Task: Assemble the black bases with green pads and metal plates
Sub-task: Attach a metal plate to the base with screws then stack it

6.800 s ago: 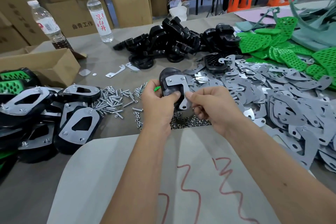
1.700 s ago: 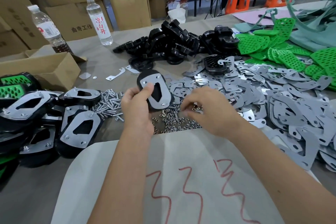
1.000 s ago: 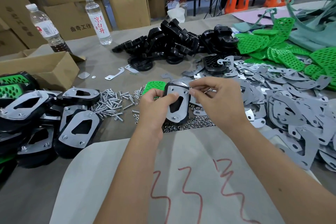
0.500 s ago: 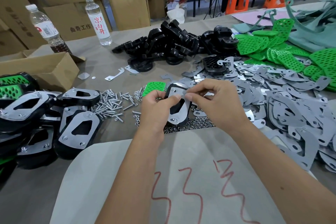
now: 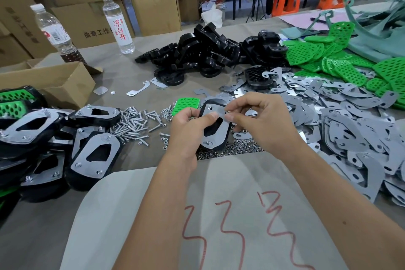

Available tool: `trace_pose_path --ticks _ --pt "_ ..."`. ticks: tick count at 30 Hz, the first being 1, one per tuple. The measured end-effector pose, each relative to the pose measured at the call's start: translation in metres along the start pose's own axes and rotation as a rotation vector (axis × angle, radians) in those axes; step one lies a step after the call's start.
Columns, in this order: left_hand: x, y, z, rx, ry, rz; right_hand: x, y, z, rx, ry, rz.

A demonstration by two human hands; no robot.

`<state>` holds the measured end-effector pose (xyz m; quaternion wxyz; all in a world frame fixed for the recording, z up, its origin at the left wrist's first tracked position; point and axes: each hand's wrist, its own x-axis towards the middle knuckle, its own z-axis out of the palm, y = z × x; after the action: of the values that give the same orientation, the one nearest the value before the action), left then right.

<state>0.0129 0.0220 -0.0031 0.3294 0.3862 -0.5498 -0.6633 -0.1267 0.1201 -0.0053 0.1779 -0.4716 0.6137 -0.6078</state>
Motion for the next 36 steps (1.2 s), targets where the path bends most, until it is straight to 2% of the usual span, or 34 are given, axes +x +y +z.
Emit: trace_pose_path --ticks 6,13,19,28,36 --pt "0.001 -0.002 -0.002 0.021 -0.022 -0.003 0.002 0.000 -0.004 -0.013 -0.048 -0.030" --pt "0.001 -0.003 0.000 0.005 -0.066 -0.004 0.002 0.001 -0.002 -0.013 0.006 -0.064" --pt "0.001 -0.004 0.003 -0.006 -0.086 -0.013 0.005 0.003 -0.009 -0.012 -0.052 -0.061" --pt "-0.001 -0.004 0.007 0.039 -0.044 0.045 0.003 0.001 -0.009 -0.038 -0.014 -0.046" --pt "0.001 -0.005 0.005 0.105 -0.044 0.031 0.004 -0.002 -0.017 -0.063 -0.146 -0.052"
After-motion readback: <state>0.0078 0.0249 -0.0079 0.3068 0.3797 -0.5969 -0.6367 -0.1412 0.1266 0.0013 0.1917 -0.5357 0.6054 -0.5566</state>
